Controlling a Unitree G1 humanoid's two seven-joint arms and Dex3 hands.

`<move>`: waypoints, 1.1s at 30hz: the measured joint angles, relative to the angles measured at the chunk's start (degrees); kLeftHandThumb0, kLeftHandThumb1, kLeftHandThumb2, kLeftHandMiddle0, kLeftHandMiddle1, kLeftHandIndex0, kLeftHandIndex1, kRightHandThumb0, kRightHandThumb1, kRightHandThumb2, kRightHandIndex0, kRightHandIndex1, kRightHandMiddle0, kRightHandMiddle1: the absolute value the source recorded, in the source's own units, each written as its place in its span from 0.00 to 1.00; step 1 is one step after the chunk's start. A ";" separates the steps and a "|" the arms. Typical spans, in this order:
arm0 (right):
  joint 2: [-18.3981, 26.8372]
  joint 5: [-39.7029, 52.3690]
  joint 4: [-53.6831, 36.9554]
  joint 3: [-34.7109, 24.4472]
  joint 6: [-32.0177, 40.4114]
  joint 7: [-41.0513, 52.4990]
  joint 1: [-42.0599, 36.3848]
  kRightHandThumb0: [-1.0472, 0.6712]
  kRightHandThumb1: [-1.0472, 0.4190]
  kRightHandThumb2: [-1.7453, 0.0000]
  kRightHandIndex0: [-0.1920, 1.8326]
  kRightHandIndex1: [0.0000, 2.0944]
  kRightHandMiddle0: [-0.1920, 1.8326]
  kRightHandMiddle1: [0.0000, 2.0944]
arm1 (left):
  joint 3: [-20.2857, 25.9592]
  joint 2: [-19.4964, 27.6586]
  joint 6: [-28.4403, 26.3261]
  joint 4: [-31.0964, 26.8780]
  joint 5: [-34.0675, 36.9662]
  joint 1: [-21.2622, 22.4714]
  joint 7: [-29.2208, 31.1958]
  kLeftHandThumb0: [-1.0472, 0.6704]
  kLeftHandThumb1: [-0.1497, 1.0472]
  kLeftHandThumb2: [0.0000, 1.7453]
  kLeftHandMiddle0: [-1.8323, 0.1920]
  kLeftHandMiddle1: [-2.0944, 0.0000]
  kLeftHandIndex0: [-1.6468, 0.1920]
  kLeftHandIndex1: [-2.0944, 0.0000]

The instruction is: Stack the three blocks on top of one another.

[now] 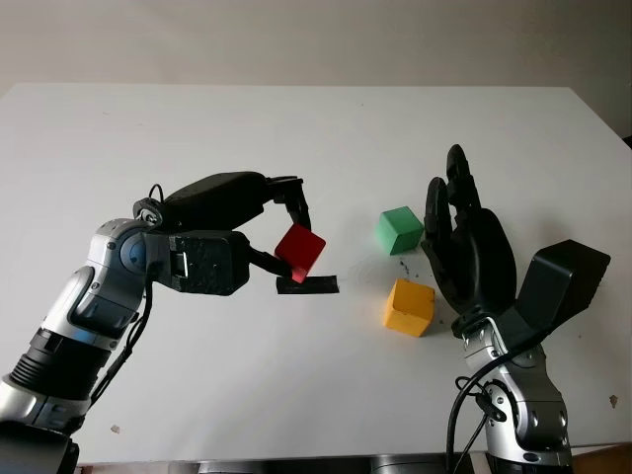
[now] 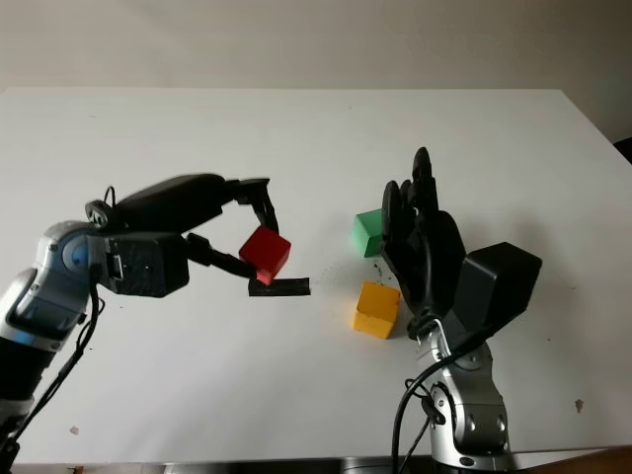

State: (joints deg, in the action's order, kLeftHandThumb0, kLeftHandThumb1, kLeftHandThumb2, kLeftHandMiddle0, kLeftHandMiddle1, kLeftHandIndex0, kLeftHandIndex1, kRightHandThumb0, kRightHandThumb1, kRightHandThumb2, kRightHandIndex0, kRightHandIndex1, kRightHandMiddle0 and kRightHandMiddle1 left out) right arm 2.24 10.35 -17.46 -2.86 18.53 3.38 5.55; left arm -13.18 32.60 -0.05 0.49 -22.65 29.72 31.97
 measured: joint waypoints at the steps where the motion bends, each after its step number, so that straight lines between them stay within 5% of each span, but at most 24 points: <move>1: -0.03 -0.01 -0.34 0.11 0.05 -0.03 -0.04 0.23 0.00 0.65 0.00 0.00 0.00 0.00 | 0.00 -0.39 -1.48 -0.70 -0.18 -0.82 -0.03 0.40 0.95 0.03 0.84 0.97 0.76 0.22; 9: -0.01 0.00 -0.73 0.19 0.04 -0.04 -0.12 0.23 0.00 0.66 0.00 0.00 0.00 0.00 | -2.13 -2.02 -9.93 -5.34 -5.63 -4.75 -0.41 0.38 0.98 0.03 0.85 0.98 0.80 0.13; 22: -0.11 -0.04 -0.73 0.23 0.16 -0.34 -0.12 0.23 0.00 0.66 0.00 0.00 0.00 0.00 | -2.67 -5.91 -7.00 -0.74 -7.63 -5.19 -8.58 0.41 0.97 0.03 0.82 0.96 0.82 0.15; 33: -0.08 0.00 -0.72 0.22 0.17 -0.12 -0.13 0.23 0.00 0.65 0.00 0.00 0.00 0.00 | -2.87 -6.82 -5.41 1.55 -6.20 -4.96 -8.68 0.40 0.95 0.03 0.80 0.95 0.79 0.19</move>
State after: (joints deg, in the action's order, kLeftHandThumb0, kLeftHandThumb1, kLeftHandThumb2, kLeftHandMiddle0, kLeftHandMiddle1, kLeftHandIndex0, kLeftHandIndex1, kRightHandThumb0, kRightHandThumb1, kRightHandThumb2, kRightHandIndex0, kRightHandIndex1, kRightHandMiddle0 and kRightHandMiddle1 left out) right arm 2.16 10.35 -18.18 -2.64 18.70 3.25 5.42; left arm -16.06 25.77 -5.46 2.04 -28.85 24.76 23.29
